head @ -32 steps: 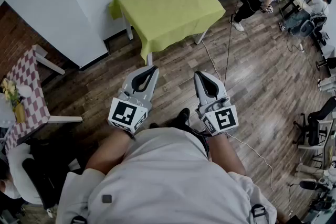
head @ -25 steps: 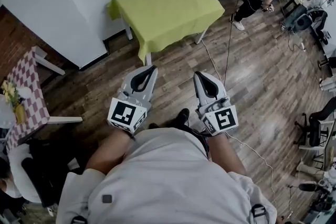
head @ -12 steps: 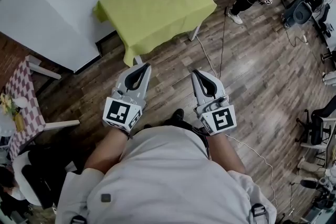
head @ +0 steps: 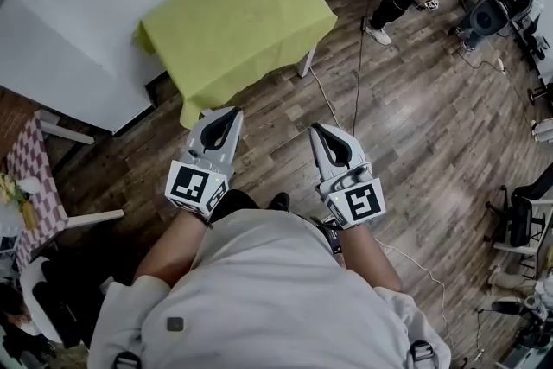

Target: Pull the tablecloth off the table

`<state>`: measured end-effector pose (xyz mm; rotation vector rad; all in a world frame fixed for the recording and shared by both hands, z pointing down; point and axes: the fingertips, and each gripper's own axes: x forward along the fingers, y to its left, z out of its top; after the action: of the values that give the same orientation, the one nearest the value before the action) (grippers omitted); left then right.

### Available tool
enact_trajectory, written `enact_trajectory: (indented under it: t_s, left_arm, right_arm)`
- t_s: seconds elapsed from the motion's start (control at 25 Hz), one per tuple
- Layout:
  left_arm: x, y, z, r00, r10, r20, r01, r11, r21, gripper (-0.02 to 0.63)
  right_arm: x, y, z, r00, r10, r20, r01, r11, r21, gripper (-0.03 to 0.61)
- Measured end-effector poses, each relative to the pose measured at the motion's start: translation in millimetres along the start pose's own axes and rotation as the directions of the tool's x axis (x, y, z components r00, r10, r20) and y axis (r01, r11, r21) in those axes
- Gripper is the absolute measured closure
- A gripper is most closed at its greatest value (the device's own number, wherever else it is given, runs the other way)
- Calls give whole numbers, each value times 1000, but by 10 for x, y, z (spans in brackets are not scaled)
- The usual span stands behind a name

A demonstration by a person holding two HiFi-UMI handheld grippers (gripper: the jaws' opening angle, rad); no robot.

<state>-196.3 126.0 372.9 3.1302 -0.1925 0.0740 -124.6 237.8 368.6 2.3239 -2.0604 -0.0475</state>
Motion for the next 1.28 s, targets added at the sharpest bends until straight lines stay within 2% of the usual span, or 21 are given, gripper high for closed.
enact_trajectory:
  t_s: [0.28,0.56,0.88,1.16,1.28]
  left_arm:
    - [441,116,-93,1000,-10,-14,10,1000,-8,611]
    - [1032,458,-212,999,-39,-32,38,999,-20,611]
    - [1666,1379,-150,999,-36,-31,36,999,-28,611]
    - [2037,2081,-136,999,-39,-25,37,998,-47,611]
    - [2100,2407,-108,1000,-1,-19,0,999,-42,611]
  right_arm:
    - [196,-387,-99,1000,-14,-6,14,1000,19,569]
    - [632,-827,-148,1000,-20,-10,21,1000,23,569]
    - [1736,-1257,-95,1000,-22,-5,22,999,27,568]
    - [2761,-1392,-13,999,31,10,-32,999,31,568]
    - [3133,-1342,-9,997,81,12,-81,996,30,568]
